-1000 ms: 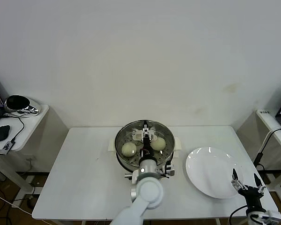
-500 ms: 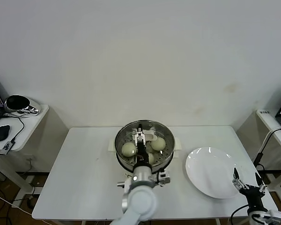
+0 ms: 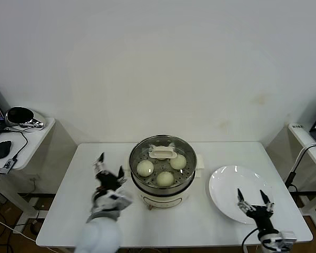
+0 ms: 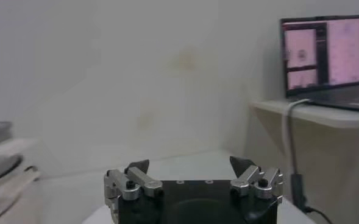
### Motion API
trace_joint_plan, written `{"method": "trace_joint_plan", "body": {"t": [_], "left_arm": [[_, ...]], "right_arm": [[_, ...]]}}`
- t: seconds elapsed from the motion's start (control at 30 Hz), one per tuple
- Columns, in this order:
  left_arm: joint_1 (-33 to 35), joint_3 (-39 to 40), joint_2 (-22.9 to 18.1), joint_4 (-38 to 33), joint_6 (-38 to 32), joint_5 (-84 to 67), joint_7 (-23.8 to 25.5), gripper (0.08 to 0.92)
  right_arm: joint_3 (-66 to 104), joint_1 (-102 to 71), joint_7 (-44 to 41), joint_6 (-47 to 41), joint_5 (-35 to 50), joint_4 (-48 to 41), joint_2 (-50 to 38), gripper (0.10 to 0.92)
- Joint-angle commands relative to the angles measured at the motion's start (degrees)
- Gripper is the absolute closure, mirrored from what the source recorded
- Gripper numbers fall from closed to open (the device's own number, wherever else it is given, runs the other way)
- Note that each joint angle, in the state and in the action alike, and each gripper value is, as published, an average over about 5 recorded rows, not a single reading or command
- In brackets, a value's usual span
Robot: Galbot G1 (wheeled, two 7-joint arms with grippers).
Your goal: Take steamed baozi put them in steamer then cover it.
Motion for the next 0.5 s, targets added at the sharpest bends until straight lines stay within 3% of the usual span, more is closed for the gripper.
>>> {"method": "trace_joint_plan", "body": {"t": [0.03, 0.2, 0.5], "left_arm": [[20.35, -27.69, 1.00, 3.38, -39.43, -50.36, -4.64, 0.177], [22.09, -28.30, -0.85, 5.05, -40.36, -55.25, -1.98, 0.177], [24.44, -25.78, -0.62, 7.09, -41.10, -55.58, -1.03, 0.177]], "right_arm": [[-8.59, -2.25, 1.88, -1.36, -1.36, 2.26, -3.21, 0.203], [-8.19, -4.46, 2.35, -0.68, -2.15, 3.07, -4.23, 0.203], [-6.82, -8.89, 3.14, -2.26, -4.01, 6.84, -4.83, 0.203]]}}
